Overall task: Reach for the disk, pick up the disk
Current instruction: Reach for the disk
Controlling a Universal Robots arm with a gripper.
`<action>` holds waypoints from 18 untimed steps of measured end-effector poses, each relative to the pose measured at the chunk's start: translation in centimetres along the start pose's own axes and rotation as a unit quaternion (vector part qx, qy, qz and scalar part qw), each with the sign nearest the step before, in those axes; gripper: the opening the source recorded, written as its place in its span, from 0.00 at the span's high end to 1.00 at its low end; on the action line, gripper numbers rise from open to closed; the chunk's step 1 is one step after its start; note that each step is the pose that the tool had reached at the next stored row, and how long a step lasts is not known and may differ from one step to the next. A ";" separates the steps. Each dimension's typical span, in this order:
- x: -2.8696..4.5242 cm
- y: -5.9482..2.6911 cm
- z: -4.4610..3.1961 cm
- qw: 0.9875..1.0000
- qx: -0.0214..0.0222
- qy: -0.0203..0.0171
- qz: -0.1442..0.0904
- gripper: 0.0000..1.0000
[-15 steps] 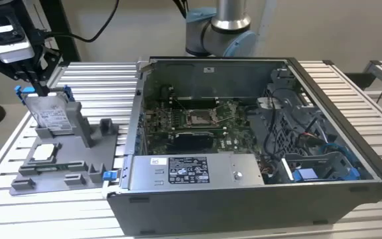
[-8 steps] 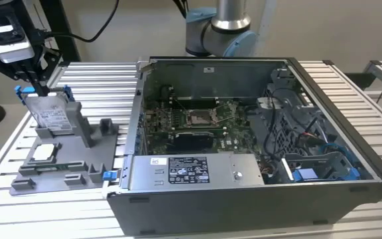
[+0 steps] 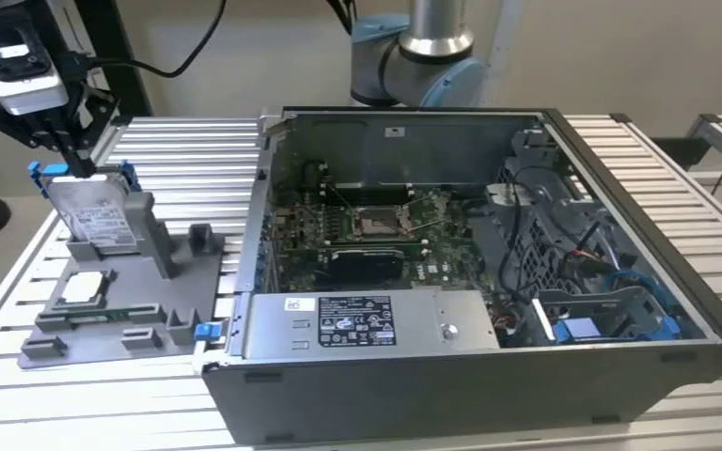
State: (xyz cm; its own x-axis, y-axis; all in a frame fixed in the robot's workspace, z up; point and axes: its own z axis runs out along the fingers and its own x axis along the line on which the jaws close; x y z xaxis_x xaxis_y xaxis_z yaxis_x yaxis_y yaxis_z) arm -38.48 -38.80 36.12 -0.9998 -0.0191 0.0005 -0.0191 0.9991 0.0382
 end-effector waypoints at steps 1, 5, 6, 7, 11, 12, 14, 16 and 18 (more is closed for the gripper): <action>0.03 0.42 0.03 1.000 0.000 0.000 0.000 1.00; 0.55 2.02 0.12 1.000 0.000 0.000 0.000 1.00; 0.88 2.27 0.14 1.000 0.000 0.000 0.000 1.00; 1.23 2.46 0.14 1.000 0.000 0.000 0.000 1.00; 2.90 3.01 0.21 1.000 0.000 0.000 0.000 1.00; 3.27 3.21 0.23 1.000 0.000 0.000 0.000 1.00; 3.89 3.66 0.28 1.000 0.000 0.000 -0.001 1.00; 4.38 4.06 0.33 1.000 0.000 0.000 -0.002 1.00; 4.76 4.37 0.38 1.000 0.000 0.000 -0.004 1.00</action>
State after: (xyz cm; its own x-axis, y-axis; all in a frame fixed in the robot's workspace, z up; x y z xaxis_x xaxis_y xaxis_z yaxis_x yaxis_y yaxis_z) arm -43.32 -34.51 35.91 -0.9996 -0.0274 0.0005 -0.0274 0.9989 0.0377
